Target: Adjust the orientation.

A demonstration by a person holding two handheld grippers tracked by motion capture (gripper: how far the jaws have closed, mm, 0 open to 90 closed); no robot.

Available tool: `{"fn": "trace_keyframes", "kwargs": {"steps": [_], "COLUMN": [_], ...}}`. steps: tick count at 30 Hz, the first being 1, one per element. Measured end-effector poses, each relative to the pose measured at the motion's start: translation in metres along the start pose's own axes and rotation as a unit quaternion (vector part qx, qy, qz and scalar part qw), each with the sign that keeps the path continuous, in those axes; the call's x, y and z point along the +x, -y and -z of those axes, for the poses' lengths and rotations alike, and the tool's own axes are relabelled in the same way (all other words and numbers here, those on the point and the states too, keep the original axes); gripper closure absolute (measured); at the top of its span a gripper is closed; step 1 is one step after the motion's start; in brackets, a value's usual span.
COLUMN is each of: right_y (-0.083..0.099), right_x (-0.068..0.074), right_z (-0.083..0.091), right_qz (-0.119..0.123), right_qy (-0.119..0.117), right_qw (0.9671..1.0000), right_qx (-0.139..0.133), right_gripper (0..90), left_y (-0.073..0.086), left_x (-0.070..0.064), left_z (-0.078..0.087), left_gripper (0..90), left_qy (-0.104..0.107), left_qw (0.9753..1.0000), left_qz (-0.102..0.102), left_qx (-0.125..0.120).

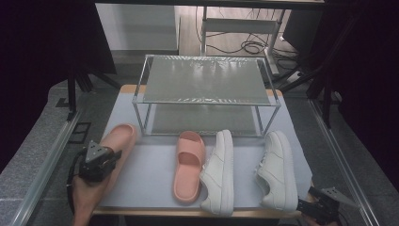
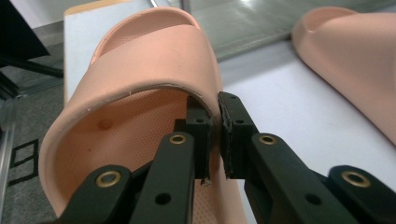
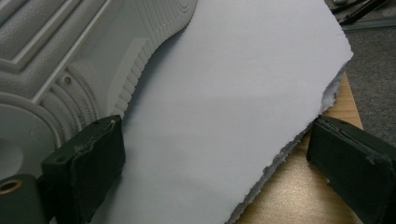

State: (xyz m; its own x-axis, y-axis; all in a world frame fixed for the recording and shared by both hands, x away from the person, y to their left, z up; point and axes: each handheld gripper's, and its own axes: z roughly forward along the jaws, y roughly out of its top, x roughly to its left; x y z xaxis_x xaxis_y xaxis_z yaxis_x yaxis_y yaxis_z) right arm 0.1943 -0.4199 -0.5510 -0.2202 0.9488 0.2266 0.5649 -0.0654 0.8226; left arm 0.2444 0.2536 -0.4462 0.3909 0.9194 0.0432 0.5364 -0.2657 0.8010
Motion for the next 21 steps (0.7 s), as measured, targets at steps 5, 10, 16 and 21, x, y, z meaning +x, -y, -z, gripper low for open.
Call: {"fn": "trace_keyframes", "kwargs": {"steps": [5,10,16,21], "right_y": [0.000,0.000,0.000,0.000], "right_x": [0.000,0.000,0.000,0.000], "right_z": [0.000,0.000,0.000,0.000], "right_qz": [0.000,0.000,0.000,0.000], "right_qy": [0.000,0.000,0.000,0.000], "right_qw": [1.0000,1.0000,1.0000,1.0000], "right_qx": [0.000,0.000,0.000,0.000], "right_gripper": [4.0,4.0,4.0,4.0], "left_y": [0.002,0.004,0.001,-0.005], "left_x": [-0.012,-0.021,-0.033,-0.041], "left_z": [0.005,0.005,0.002,-0.003], "left_gripper": [83.3,83.2,83.2,83.2], "left_qy": [0.013,0.031,0.051,0.062], "left_qw": [0.9998,0.9993,0.9983,0.9974], "left_qz": [-0.014,-0.019,-0.029,-0.036], "left_qx": [0.005,0.007,0.005,0.001]}}
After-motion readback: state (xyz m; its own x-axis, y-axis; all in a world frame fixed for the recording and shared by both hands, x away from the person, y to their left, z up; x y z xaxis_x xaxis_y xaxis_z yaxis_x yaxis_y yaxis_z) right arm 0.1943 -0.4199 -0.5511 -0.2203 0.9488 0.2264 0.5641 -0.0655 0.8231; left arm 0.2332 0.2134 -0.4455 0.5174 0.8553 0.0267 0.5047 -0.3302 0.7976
